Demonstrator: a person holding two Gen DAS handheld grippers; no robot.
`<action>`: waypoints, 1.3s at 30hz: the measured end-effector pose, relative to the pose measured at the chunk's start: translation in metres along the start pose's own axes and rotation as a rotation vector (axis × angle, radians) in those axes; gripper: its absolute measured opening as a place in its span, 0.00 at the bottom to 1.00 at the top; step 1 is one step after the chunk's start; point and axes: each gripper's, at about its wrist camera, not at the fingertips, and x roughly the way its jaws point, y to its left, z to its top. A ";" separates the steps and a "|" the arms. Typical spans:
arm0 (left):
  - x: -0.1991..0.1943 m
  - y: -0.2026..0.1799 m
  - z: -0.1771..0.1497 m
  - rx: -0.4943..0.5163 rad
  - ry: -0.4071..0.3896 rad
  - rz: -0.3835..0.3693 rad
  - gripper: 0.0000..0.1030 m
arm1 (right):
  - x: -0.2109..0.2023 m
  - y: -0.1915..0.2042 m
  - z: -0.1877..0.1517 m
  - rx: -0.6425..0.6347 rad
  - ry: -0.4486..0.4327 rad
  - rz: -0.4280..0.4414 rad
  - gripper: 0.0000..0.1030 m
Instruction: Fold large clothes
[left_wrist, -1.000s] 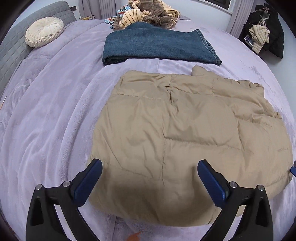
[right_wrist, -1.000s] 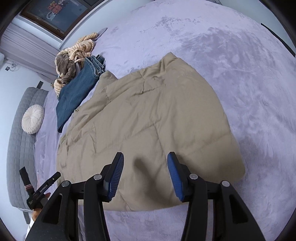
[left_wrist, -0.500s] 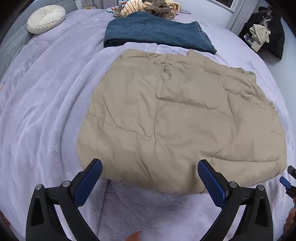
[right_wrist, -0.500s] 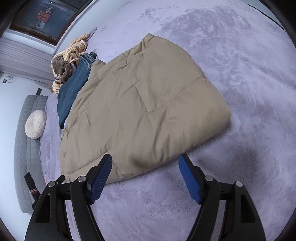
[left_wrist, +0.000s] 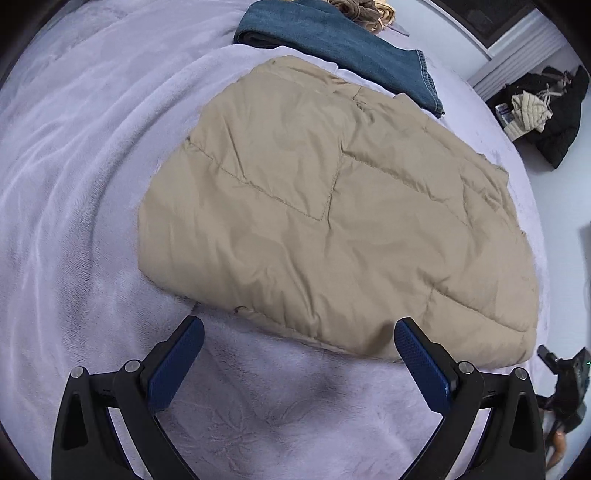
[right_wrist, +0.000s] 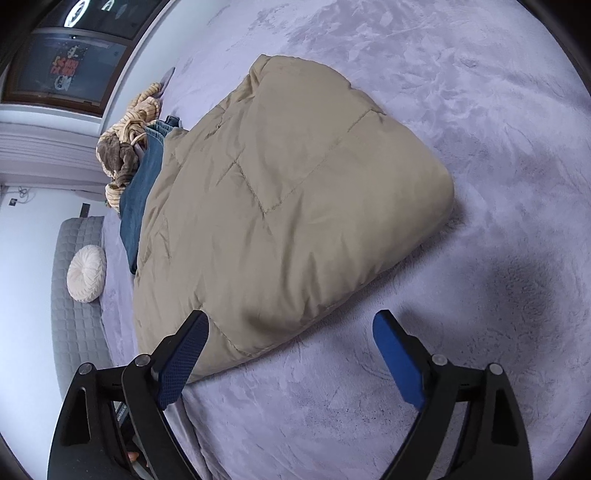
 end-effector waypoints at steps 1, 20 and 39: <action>0.001 0.003 0.000 -0.026 0.002 -0.030 1.00 | 0.001 -0.002 0.001 0.005 0.000 0.011 0.90; 0.046 0.028 0.033 -0.224 0.000 -0.238 1.00 | 0.056 -0.009 0.019 0.192 0.034 0.213 1.00; 0.035 -0.003 0.071 -0.069 -0.172 -0.174 0.22 | 0.081 -0.002 0.028 0.282 0.044 0.270 0.39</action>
